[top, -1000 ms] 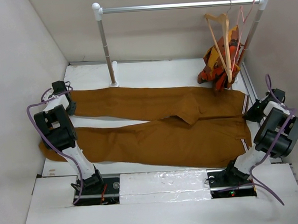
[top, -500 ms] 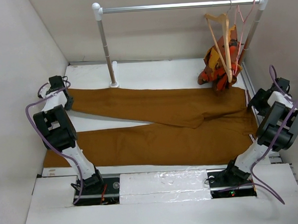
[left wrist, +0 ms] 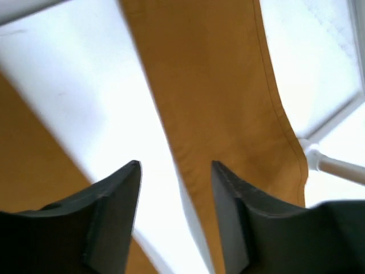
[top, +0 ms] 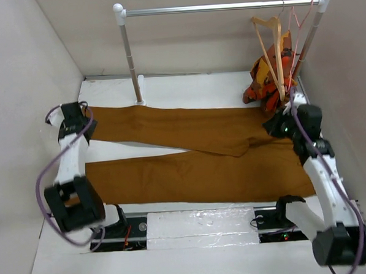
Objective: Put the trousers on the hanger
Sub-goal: Flatten out the trousers at the center of the board.
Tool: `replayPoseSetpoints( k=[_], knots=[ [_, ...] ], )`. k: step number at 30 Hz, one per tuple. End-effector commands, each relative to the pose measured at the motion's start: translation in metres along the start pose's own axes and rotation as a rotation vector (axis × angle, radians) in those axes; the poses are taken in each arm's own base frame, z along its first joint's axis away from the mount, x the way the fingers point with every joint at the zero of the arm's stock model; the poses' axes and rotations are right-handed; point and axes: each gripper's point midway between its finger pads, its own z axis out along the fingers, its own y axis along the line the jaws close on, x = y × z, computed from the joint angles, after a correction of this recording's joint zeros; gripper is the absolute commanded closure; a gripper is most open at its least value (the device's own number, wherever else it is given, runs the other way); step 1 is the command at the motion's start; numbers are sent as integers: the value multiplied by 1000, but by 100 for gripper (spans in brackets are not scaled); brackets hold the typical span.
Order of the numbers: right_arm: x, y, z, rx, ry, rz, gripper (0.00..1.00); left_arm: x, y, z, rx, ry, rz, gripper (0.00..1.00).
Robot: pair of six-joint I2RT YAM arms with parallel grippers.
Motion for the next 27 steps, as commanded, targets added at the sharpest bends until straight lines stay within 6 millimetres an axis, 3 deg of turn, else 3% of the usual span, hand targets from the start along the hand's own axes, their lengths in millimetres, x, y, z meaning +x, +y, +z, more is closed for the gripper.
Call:
replayPoseSetpoints(
  k=[1,2,3,4,6,7,8,9,11,12,13,14,16,20,24,25,27],
  knots=[
    [78,48,-14,-226,141,-30,100,0,43,-27,-28,-57,-25,54],
    [86,67,-15,-322,120,-62,100,7,43,-40,17,-37,-26,56],
    [110,92,-23,-431,171,-99,100,13,50,-41,13,-20,-26,66],
    [127,103,-27,-490,206,-118,100,26,61,-40,-6,10,-16,69],
    [156,122,-28,-566,268,-165,100,44,64,-43,19,74,-16,72],
    [184,139,-31,-610,359,-221,100,59,74,-39,-1,114,-15,73],
    [185,156,-33,-654,369,-283,100,70,71,-38,22,164,-27,73],
    [203,178,-44,-721,413,-369,100,84,78,-33,7,207,-31,73],
    [226,206,-34,-709,508,-520,100,116,79,-24,12,326,-54,72],
    [226,206,-34,-708,508,-521,100,116,79,-24,12,327,-54,72],
    [248,210,-27,-697,565,-572,100,126,83,-18,2,356,-60,72],
    [245,224,-21,-718,538,-585,100,132,84,-16,-7,368,-61,72],
    [254,227,-6,-700,544,-581,100,136,87,-8,-27,366,-57,71],
    [276,201,46,-564,615,-575,100,138,92,11,-77,361,-42,71],
    [282,186,68,-509,658,-540,100,134,85,30,-114,366,-3,71],
    [280,186,71,-498,650,-542,100,133,91,38,-151,350,7,71],
    [275,180,79,-459,641,-532,100,126,81,44,-135,337,7,71]
  ],
)
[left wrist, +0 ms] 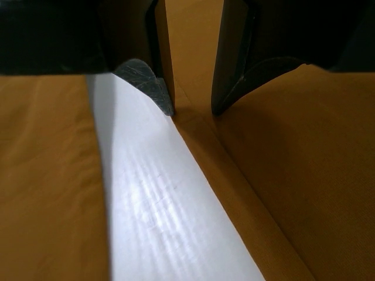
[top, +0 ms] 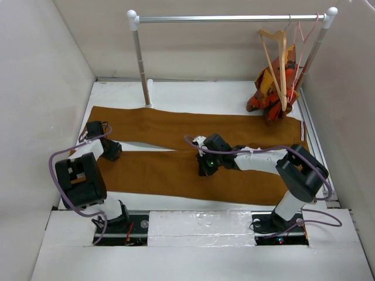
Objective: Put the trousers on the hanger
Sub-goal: Flatten out the trousers at the center of the board, then fold the trousers at the center of the board.
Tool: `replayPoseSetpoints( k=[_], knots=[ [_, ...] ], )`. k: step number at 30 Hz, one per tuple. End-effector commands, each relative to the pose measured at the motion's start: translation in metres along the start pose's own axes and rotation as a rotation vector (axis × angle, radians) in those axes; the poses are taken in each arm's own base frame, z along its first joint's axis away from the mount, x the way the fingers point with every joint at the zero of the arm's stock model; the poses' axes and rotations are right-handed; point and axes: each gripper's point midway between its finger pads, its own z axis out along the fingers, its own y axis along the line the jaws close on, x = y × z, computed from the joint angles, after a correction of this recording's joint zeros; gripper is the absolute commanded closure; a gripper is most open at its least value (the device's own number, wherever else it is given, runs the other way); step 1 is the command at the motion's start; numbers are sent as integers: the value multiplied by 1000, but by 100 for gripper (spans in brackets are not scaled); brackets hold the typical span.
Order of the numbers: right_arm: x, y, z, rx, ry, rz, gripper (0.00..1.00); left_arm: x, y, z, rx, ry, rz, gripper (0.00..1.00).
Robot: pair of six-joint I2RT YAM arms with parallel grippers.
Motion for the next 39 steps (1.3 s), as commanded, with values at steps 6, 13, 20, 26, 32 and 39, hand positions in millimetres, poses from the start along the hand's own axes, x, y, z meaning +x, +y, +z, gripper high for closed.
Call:
replayPoseSetpoints(
  k=[6,13,20,26,32,39],
  knots=[
    [-25,-28,3,115,-30,-7,100,-31,-21,0,17,-86,66,64],
    [-45,-1,-17,26,-97,-17,84,-78,5,-96,-21,-426,123,57],
    [-51,48,-51,-117,-159,-85,50,-90,90,-99,-193,-483,-148,59],
    [-38,70,-87,-189,-209,-117,49,-101,129,-74,-239,-352,-377,60],
    [-24,48,-108,-123,-229,-95,49,-102,177,-64,-426,-337,-427,58],
    [-30,27,-123,-97,-268,-61,49,-90,191,-50,-476,-294,-425,58]
  ],
)
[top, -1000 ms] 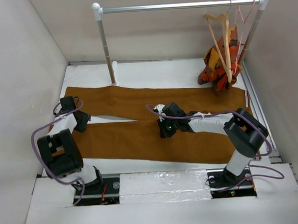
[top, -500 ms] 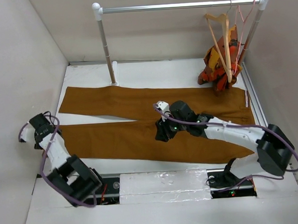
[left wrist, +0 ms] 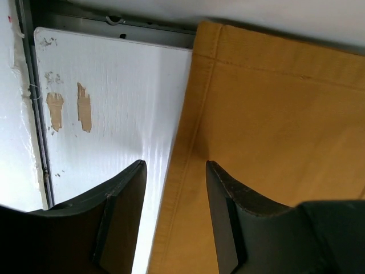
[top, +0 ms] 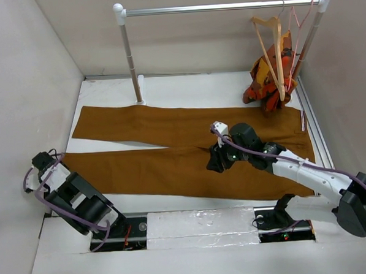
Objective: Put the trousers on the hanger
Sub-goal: Fold the trousers at the center of the board.
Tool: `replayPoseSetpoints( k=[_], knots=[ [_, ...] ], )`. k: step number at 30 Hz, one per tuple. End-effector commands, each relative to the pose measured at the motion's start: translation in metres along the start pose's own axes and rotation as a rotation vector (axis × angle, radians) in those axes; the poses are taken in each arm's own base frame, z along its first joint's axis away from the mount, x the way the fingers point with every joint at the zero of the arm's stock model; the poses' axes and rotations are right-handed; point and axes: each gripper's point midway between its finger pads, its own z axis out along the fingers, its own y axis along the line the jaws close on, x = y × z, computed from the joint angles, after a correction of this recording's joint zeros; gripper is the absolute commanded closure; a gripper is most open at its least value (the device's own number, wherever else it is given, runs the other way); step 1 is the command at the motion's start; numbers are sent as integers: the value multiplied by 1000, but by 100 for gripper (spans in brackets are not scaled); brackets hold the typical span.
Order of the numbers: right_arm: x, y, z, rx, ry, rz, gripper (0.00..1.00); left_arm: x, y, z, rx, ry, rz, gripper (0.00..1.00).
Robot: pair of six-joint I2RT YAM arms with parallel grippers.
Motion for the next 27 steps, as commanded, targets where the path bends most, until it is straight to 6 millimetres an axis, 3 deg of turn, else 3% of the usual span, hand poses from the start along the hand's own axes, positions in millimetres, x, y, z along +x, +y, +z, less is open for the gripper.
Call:
replayPoseSetpoints(
  k=[1,9,16,19,21,25,26,27],
  knots=[
    [-9,-3,-10,-7,-38,-16,50,0,9,8,-50,0,12,58],
    [-32,-16,-31,21,-99,-9,50,24,3,28,-25,70,26,60],
    [-38,-14,-47,37,-143,14,51,23,-21,20,86,56,68,80],
    [-33,-11,-51,27,-137,23,51,23,-27,15,140,52,77,100],
    [-31,-14,-59,55,-146,30,51,26,-31,10,179,67,88,100],
    [-21,-34,-75,170,-151,91,51,33,-60,-25,298,23,188,100],
    [-17,-39,-79,187,-147,111,50,27,-72,-48,357,-16,201,100],
    [-9,-47,-86,213,-136,152,50,34,-84,-64,398,-34,233,100]
  ],
)
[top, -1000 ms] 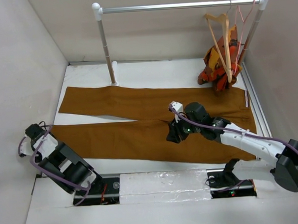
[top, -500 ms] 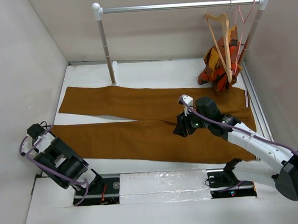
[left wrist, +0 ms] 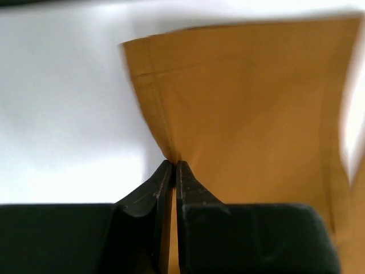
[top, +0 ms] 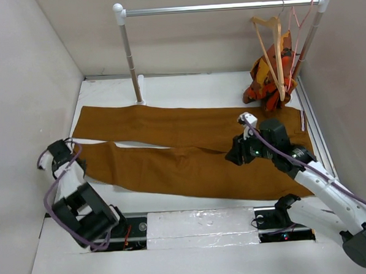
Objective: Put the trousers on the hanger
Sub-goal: Fold the trousers at the center of the board.
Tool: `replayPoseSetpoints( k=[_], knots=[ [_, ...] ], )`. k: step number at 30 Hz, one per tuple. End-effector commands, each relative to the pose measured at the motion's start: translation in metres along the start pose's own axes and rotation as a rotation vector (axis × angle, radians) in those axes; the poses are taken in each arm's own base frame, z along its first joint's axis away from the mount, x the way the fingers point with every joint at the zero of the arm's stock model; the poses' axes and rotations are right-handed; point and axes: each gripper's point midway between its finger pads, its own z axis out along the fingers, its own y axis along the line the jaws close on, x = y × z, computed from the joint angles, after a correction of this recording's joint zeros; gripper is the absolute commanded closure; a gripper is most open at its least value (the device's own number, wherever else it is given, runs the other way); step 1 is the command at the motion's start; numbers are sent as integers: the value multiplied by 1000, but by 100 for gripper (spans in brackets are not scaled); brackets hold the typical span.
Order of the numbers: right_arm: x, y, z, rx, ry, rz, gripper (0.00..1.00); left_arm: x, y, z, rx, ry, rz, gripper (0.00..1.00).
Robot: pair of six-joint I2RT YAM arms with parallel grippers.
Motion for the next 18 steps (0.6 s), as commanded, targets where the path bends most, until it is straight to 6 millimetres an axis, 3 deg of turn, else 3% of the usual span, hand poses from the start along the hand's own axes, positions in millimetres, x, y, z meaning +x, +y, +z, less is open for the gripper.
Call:
replayPoseSetpoints(
  k=[1,2,5,6,7,9,11,14,16,18],
  knots=[
    [19,-26,-14,104,41,100,50,-6,-54,-54,190,-71,76,100],
    [25,-31,-16,115,52,123,50,-16,-66,-77,245,-111,67,100],
    [50,-51,-27,173,67,217,49,-37,-86,-122,321,-157,37,100],
    [59,-54,-31,188,85,250,49,-44,-89,-129,320,-168,34,100],
    [70,-68,-41,267,115,320,51,-64,-99,-154,342,-238,45,100],
    [83,-74,-46,330,174,361,54,-69,-103,-161,345,-260,56,100],
    [89,-88,-57,415,240,395,63,-84,-114,-180,376,-323,70,100],
    [85,-110,-79,545,227,473,65,-83,-138,-205,482,-349,112,100],
    [93,-126,-84,618,232,590,63,-81,-146,-215,539,-356,122,100],
    [91,-144,-94,693,219,660,63,-61,-153,-218,609,-306,145,100]
  ],
)
